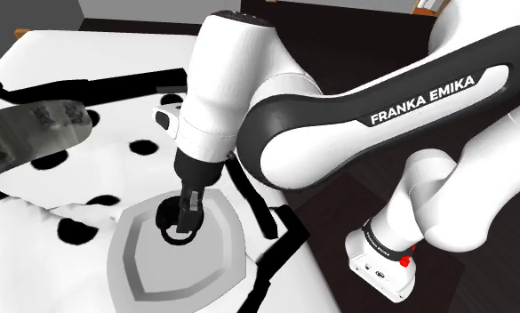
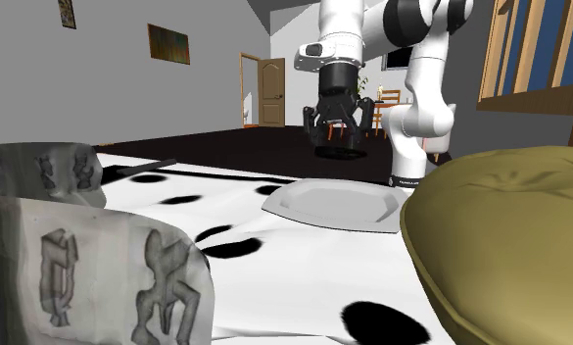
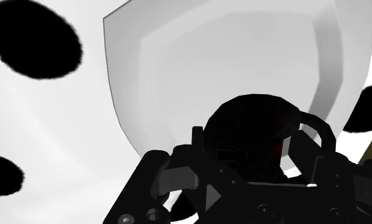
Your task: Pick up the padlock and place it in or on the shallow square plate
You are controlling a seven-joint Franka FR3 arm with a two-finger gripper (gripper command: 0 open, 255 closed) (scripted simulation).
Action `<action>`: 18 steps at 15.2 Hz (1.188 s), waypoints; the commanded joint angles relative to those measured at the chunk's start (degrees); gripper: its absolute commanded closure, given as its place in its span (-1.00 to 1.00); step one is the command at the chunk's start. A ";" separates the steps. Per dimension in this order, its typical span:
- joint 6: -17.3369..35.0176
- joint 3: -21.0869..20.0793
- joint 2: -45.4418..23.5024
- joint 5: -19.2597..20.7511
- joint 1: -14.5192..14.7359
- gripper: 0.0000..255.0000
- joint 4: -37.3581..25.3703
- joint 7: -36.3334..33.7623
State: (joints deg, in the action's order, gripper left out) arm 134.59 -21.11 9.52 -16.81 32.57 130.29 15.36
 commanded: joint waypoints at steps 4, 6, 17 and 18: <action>3.87 -0.77 -2.89 0.51 0.21 1.00 0.88 -0.57; 5.47 -0.90 -3.72 0.51 0.26 1.00 1.67 -0.41; 10.34 -1.24 -6.59 0.62 0.42 1.00 3.78 0.01; 10.34 -1.24 -6.59 0.62 0.42 1.00 3.78 0.01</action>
State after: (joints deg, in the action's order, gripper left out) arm 144.92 -22.35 2.93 -16.19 33.00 134.07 15.37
